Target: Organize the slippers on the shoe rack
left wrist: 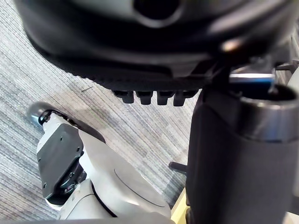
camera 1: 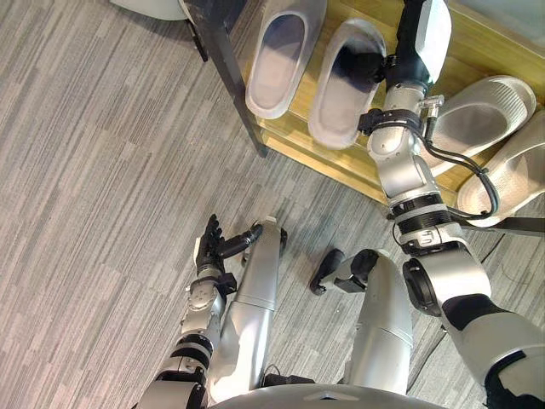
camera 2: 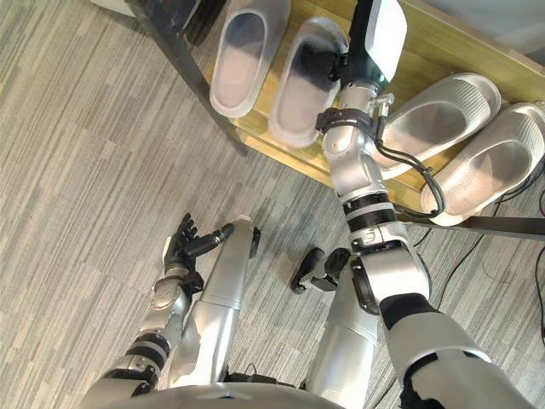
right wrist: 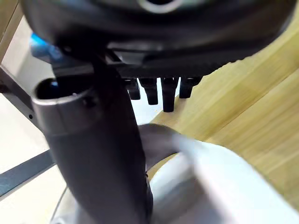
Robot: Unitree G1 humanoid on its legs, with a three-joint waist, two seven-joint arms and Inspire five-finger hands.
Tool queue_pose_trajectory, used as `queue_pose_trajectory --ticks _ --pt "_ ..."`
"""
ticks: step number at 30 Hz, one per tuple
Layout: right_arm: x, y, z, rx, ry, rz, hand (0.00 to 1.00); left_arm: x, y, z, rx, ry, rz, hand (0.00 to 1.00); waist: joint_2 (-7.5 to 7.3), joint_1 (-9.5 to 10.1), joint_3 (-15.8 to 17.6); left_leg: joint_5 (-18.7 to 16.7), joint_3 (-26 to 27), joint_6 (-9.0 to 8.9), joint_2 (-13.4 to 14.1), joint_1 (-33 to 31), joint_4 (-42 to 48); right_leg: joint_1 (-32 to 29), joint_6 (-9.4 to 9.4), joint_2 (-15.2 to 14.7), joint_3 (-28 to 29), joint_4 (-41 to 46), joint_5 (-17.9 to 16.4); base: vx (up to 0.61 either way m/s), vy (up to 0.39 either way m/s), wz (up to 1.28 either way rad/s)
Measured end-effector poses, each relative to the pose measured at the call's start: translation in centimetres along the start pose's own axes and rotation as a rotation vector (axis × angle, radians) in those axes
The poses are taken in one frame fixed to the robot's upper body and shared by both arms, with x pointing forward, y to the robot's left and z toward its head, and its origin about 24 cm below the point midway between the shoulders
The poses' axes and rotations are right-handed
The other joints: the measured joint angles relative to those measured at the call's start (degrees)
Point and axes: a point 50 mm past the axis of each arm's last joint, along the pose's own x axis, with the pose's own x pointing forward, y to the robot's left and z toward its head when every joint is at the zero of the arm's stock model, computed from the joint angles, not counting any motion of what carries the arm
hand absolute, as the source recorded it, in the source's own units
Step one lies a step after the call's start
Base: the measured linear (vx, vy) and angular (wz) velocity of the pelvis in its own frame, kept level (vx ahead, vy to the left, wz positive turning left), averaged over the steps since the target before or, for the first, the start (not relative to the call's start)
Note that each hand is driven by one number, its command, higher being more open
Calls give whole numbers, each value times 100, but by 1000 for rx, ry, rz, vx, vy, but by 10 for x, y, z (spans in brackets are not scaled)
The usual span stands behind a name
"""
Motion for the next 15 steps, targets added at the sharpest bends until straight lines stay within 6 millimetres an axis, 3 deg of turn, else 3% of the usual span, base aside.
queue_pose_trajectory --ticks 7,15 --pt "-16 2 10 78 -24 -25 100 0 1 0 -1 4 9 100 -1 -1 0 -1 51 2 16 31 -9 0 19 4 56 -1 -9 6 -5 -1" --pt "-38 11 2 96 7 -5 100 0 4 -1 -12 10 33 100 -4 -30 -2 -2 107 1 98 74 -33 3 22 52 86 -15 -8 6 -8 -3"
